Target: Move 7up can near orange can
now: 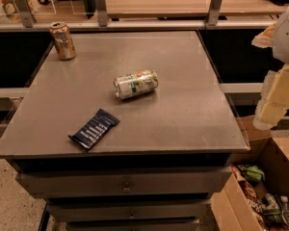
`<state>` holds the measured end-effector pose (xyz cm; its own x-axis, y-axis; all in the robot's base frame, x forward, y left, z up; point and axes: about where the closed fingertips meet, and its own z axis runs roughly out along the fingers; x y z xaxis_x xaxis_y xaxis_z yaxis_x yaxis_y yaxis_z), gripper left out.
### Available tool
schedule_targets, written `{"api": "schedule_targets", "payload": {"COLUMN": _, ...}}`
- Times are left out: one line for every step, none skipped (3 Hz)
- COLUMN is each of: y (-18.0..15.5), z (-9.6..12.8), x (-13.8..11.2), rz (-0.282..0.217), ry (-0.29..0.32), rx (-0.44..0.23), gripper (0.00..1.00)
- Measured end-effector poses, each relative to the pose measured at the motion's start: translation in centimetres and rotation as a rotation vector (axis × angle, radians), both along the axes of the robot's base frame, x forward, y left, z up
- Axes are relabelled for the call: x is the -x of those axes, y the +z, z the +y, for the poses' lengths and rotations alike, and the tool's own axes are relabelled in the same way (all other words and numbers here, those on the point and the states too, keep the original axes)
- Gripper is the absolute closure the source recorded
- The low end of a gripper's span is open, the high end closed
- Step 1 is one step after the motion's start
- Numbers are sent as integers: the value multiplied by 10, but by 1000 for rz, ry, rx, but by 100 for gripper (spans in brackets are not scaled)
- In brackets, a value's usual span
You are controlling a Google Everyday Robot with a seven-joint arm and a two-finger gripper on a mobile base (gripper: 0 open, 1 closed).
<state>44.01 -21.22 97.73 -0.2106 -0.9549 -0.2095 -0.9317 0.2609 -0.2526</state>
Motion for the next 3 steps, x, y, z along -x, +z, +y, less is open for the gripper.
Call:
{"api": "schedule_targets", "payload": {"y": 4, "z": 4, "x": 0, "rz": -25, "ry": 37, "rx": 10, "gripper": 0}}
{"api": "schedule_targets", "payload": {"y": 9, "z": 32, "x": -8, "rz": -72, "ry": 136, "rx": 24, "gripper": 0}}
{"api": "schedule_targets", "payload": {"y": 2, "z": 75, "x": -29, "rz": -103, "ry": 249, "rx": 51, "gripper": 0}}
